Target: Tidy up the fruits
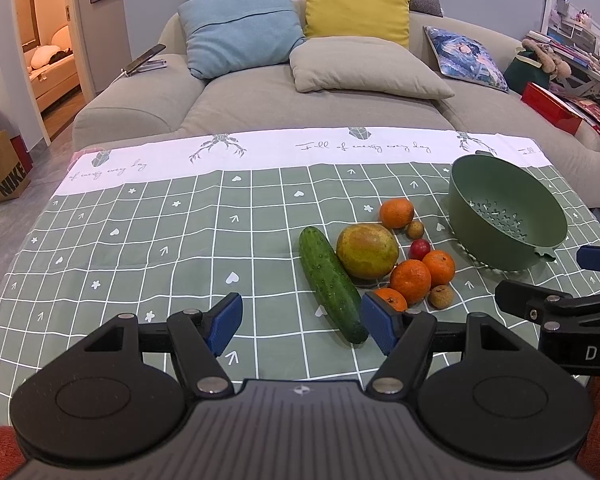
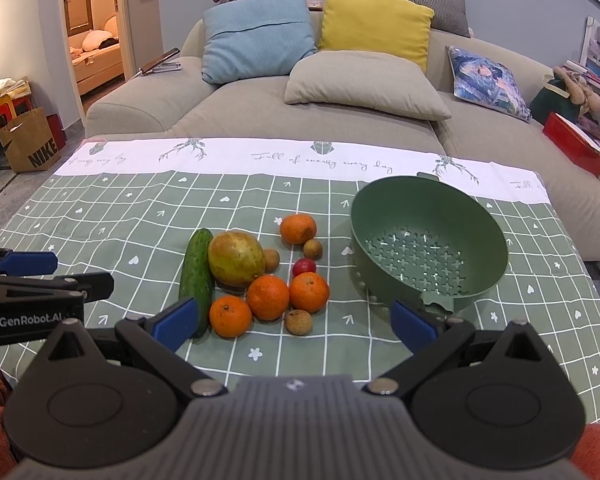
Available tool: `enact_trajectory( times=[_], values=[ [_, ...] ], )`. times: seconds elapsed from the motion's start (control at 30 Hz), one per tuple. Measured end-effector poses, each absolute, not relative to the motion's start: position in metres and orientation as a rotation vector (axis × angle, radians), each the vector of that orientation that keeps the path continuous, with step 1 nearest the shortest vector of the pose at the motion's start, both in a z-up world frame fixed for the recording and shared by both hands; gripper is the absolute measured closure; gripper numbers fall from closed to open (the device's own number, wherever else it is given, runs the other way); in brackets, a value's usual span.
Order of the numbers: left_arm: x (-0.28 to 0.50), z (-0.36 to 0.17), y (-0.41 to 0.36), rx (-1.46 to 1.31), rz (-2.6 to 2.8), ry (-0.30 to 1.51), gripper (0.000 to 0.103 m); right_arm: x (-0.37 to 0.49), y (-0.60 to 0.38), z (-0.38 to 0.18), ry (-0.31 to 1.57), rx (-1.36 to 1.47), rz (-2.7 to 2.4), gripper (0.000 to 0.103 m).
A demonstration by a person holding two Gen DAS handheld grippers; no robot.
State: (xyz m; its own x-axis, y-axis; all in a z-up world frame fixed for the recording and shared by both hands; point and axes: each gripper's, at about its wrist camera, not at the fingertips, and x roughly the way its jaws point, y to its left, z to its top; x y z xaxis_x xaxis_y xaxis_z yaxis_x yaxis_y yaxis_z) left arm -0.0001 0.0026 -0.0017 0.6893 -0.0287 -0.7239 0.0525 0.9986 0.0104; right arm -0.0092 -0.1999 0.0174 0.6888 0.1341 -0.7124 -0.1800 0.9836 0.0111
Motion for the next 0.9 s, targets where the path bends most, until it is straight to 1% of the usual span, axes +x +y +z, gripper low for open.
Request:
enact_trajectory(
  times=[0.67,0.9],
  values=[
    [0.003,0.000,0.004,0.009,-0.050,0.810,0.023,-0.008,-0.202,0.014,0.779,-0.039,0.178,0.005],
    [0.014,-0.003,0.007,-0.022,-0.065,0.823,0.035,-0.002,-0.205,0.008,0.750,-0.018,0.205,0.005]
  ],
)
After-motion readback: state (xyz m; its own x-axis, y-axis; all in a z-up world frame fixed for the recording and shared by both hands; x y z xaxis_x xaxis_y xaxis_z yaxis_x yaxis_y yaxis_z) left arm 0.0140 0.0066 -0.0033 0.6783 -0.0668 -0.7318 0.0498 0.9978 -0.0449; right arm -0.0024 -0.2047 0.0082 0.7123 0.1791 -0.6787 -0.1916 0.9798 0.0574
